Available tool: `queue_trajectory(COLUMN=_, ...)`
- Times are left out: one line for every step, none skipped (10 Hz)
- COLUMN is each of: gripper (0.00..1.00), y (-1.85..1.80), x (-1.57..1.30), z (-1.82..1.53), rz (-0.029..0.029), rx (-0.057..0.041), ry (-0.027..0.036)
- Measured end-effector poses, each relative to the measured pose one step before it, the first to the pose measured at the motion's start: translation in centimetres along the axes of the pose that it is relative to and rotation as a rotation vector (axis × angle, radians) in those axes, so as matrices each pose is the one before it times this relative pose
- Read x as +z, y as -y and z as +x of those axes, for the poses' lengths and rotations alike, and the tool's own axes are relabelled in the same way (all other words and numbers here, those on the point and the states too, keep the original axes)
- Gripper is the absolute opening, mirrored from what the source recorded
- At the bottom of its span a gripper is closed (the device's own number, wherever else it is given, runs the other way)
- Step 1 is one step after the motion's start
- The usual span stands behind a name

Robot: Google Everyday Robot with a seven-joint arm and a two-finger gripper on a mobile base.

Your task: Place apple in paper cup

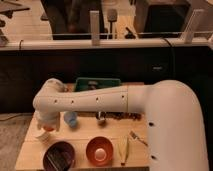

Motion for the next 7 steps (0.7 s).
queue_trajectory(gripper=0.0, y=0.567, x=-0.05, z=0.068, rz=0.01657, rx=-0.01629, ry=0.00464)
queue_trajectory(gripper=0.0, y=0.943, x=-0.038, z=-0.048, rz=0.02079, rx=-0.02425, ry=0.007)
queue_trajectory(gripper=0.0, y=0.619, x=-0.062, z=0.062, rz=0.01521, rx=-0.01949, ry=0.00455)
queue_trajectory(gripper=0.0, y=0.62, x=0.039, z=-0.101, rz=0.01012, rx=-0.02007, ry=0.00683)
queue_trajectory(gripper=0.0, y=0.689, x=0.161, z=-0.067, rz=0.00911, rx=-0.02019, ry=0.00766)
queue_trajectory(gripper=0.03, y=0.658, x=0.213, z=-0.012, rz=0.00733, rx=-0.02224, ry=0.00776)
queue_trajectory(gripper=0.1, y=0.566, x=0.156, z=-0.004, rz=0.00373, rx=-0.02014, ry=0.00558)
